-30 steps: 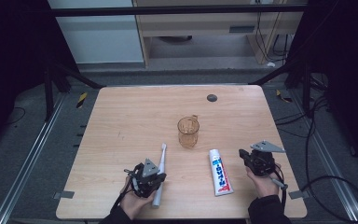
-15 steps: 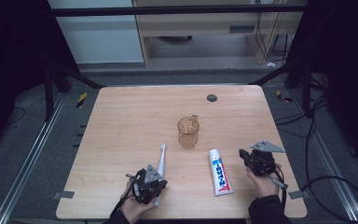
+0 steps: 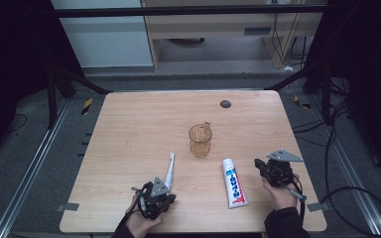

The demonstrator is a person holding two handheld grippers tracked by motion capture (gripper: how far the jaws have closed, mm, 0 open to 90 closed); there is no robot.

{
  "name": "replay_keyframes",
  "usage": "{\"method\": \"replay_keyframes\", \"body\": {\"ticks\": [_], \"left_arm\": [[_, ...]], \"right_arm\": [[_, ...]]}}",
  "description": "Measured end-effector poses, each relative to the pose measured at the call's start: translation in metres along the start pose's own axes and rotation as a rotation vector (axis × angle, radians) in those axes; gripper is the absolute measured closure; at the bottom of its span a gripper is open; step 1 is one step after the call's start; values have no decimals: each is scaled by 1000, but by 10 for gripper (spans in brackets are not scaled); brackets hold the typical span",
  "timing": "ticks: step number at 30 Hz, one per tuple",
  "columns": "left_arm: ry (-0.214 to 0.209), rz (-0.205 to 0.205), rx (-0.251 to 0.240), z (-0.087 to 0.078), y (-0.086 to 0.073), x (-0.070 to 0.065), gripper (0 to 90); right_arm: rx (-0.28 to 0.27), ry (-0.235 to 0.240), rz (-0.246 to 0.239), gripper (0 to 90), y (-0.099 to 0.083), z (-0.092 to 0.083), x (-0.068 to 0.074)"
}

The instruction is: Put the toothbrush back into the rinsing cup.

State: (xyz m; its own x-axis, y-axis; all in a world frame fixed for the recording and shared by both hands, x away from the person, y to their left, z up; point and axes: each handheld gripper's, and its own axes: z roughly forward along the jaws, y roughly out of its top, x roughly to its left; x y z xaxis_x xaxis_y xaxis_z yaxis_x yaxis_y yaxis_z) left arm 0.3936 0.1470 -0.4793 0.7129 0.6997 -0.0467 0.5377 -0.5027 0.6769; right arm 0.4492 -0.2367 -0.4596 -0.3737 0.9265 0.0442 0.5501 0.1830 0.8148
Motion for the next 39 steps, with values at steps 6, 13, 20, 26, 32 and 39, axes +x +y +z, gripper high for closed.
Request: {"method": "replay_keyframes", "body": {"ticks": [6,13,20,26,32,39], "left_arm": [[40,-36,-61,-12,7,12,892],[139,-97,-91,-11,18,48,893],[167,-117,-41,9,22,66,895],[142,-111,-37,20,27,63,895],[143,-99,-25,26,29,60,895],[130,-92,-29,29,31,58,895]], "right_arm": [[-3,0,1,899,0,0,-1],[0,-2,5,900,1,1,0],[6,-3,0,899,0,4,0],[5,-2,-3,899,0,4,0],[5,-1,-3,899,1,4,0],[4,1,-4,899,1,4,1]]}}
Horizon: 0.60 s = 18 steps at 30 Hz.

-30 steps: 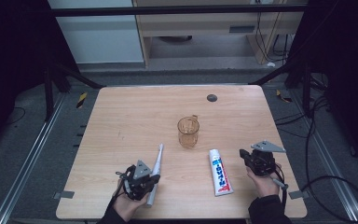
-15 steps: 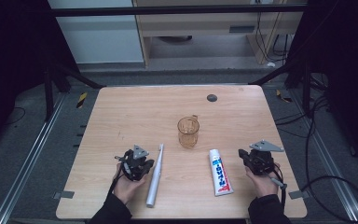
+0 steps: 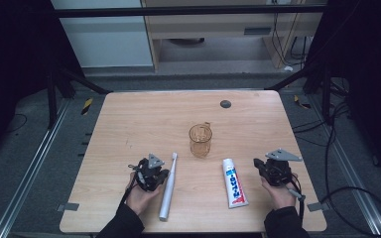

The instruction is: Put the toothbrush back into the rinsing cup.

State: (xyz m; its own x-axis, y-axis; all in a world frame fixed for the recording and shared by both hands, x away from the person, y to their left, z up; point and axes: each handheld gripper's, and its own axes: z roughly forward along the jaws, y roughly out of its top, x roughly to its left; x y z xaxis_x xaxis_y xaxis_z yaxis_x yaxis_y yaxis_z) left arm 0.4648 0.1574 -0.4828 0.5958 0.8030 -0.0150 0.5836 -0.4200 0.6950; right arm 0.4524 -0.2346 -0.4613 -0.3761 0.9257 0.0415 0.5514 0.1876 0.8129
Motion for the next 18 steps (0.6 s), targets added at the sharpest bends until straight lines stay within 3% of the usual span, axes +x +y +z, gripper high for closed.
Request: {"method": "replay_keyframes", "body": {"ticks": [18], "left_arm": [[-11,24,3,8,5,-6,895]], "right_arm": [[-1,2,1,899,0,0,0]]}}
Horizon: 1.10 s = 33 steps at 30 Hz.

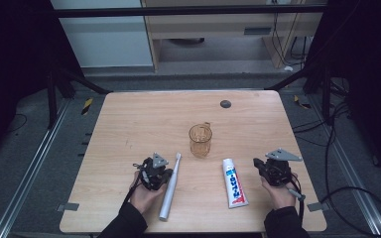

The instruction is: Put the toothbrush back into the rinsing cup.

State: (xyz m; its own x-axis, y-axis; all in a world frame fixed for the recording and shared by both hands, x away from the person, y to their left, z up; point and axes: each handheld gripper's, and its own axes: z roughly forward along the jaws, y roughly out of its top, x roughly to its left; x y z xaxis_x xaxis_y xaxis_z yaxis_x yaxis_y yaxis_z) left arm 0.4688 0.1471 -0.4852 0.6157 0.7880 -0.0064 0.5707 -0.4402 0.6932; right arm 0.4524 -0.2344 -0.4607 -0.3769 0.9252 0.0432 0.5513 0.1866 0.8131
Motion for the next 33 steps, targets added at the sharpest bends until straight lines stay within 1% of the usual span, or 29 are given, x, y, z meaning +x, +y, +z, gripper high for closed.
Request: {"method": "replay_keyframes", "body": {"ticks": [3,4,7,8,12,14,17,19,21,24,27,28,31,32,33], "left_arm": [[-1,3,-1,0,0,0,895],[-2,-4,-5,0,0,0,895],[-3,-3,-10,-2,1,1,895],[-4,-7,-16,-3,1,2,895],[-2,-29,-37,-14,3,6,890],[7,-30,-55,-21,5,8,872],[9,-31,-72,-31,8,10,843],[3,-38,-74,-37,10,12,802],[11,-37,-81,-41,12,12,766],[2,-35,-74,-46,16,11,701],[-7,-25,-53,-47,21,8,633],[-11,-21,-37,-48,23,6,605],[-18,-18,-35,-50,25,4,564],[-22,-23,-32,-50,26,3,556],[-24,-23,-20,-50,27,3,539]], "right_arm": [[-1,-1,0,899,0,0,0],[-1,-1,0,899,0,0,0],[1,3,6,899,0,-1,0],[-1,-1,0,899,0,0,0],[-7,-4,6,898,0,-2,-2],[-10,-6,10,896,0,-3,-3],[-15,-14,14,885,1,-4,-5],[-14,-16,20,876,1,-4,-5],[-11,-20,19,868,1,-3,-6],[-9,-25,18,849,0,-4,-7],[-16,-27,17,824,1,-5,-8],[-18,-28,19,817,1,-5,-8],[-16,-33,17,794,1,-5,-9],[-16,-33,18,786,1,-5,-9],[-15,-34,20,778,1,-5,-9]]}}
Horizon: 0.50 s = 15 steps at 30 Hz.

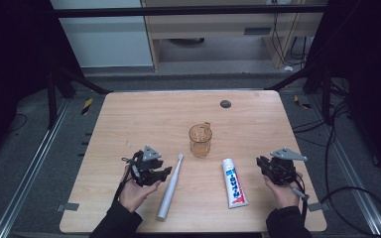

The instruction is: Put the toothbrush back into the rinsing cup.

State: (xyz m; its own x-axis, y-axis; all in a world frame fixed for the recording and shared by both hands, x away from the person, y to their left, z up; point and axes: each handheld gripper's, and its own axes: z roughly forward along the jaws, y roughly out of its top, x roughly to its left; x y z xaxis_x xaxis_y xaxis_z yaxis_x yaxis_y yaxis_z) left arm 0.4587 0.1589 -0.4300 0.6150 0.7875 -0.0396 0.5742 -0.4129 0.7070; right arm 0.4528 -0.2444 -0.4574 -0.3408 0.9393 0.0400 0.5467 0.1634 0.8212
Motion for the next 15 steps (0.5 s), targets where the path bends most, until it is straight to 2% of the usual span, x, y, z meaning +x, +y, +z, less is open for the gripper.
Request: {"method": "replay_keyframes", "body": {"ticks": [3,7,9,15], "left_arm": [[-14,0,20,1,2,-2,519],[-9,5,53,4,4,-5,511],[-19,-7,72,6,5,-6,503],[-11,7,131,14,5,-9,508]], "right_arm": [[4,-1,-1,759,0,0,0],[4,-5,-4,747,1,0,-1],[7,-7,-3,746,1,0,-2],[20,0,-5,744,0,4,-2]]}}
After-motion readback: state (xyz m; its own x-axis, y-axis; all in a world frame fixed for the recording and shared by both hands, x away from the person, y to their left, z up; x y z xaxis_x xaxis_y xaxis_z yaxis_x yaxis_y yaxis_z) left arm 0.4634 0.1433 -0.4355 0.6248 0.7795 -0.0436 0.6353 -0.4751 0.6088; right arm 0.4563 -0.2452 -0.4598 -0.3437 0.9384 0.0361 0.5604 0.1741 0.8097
